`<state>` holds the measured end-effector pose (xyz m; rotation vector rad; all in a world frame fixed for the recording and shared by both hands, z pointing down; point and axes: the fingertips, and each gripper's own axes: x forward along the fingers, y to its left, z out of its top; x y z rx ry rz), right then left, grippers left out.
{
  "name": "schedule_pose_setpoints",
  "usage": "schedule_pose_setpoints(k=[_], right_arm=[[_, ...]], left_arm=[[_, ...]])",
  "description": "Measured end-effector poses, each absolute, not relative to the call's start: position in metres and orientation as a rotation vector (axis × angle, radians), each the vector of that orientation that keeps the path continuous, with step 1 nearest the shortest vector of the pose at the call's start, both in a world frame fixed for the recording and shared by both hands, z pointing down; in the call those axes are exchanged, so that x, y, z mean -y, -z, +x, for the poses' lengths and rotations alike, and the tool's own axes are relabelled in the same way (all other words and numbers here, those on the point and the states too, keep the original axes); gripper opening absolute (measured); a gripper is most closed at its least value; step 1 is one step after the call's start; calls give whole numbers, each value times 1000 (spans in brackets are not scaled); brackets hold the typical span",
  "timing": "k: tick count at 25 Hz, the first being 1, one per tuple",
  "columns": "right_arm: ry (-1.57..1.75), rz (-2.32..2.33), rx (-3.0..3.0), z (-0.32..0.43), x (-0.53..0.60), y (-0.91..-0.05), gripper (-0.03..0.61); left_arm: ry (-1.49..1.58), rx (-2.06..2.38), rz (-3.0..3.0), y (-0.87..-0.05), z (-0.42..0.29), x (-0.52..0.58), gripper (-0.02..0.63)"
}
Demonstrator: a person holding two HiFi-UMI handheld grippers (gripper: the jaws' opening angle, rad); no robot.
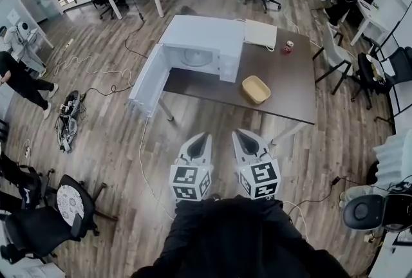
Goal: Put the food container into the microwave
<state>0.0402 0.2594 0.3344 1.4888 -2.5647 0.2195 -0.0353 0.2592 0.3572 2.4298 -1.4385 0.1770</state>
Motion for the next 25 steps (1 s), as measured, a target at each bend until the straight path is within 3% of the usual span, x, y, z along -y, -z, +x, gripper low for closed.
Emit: schedule_pose_setpoints(k=[15,25], right_arm=[[-276,1454,2468,1,-271,-373,25],[-303,1430,2457,6,-217,-391,25]], left_arm=[[-194,1350,2366,-399,-72,-269,35],[-222,1368,2340,-414,-68,-217,35]])
